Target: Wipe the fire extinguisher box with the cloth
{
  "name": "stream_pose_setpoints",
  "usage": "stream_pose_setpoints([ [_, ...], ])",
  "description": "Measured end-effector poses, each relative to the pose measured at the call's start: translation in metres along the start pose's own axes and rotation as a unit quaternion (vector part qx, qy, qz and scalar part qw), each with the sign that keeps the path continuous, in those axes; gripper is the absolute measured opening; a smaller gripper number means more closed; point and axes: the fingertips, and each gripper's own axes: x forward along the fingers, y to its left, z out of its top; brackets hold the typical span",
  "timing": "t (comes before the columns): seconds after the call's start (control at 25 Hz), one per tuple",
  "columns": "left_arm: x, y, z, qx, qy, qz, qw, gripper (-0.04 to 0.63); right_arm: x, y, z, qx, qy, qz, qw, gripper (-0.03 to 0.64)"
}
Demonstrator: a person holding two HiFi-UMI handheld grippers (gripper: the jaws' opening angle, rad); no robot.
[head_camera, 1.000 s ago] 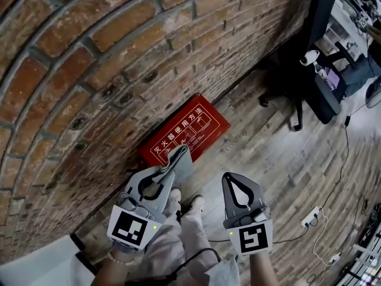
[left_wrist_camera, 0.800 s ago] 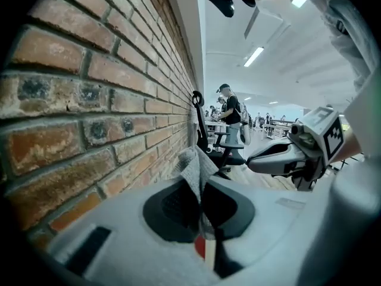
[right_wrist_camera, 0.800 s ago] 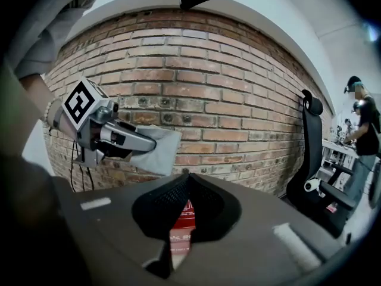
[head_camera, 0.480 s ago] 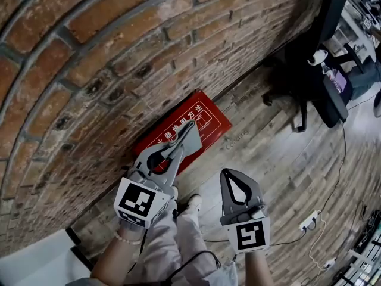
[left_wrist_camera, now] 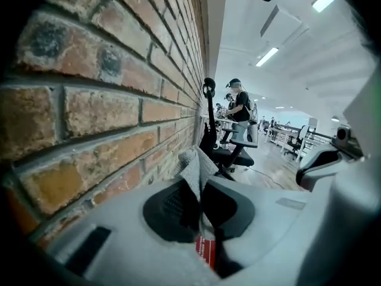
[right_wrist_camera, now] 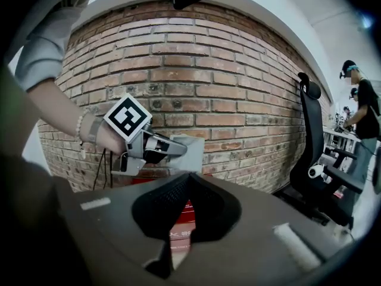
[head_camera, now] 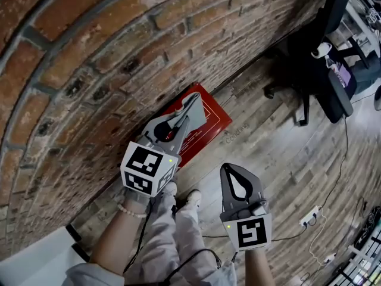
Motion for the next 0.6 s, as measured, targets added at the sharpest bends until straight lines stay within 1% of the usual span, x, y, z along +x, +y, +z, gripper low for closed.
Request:
stream_pose_setpoints([
  [0.2, 0.034, 0.011, -0.002, 0.001, 0.029, 0.001, 0.9996, 0.012, 0.008, -0.006, -0.010, -0.004, 0.006, 0.003, 1.000, 0.006],
  [0.44, 0.070, 0.023, -0.010, -0.036, 0.049, 0.000, 0.9982, 0.012, 0.010, -0.011, -0.017, 0.005, 0.007, -0.007, 1.000, 0.006],
  [0.6, 0.090, 0.028, -0.021, -0.036, 0.069, 0.001, 0.9970, 0.012, 0.011, -0.014, -0.025, 0.009, 0.013, -0.012, 1.000, 0.006],
])
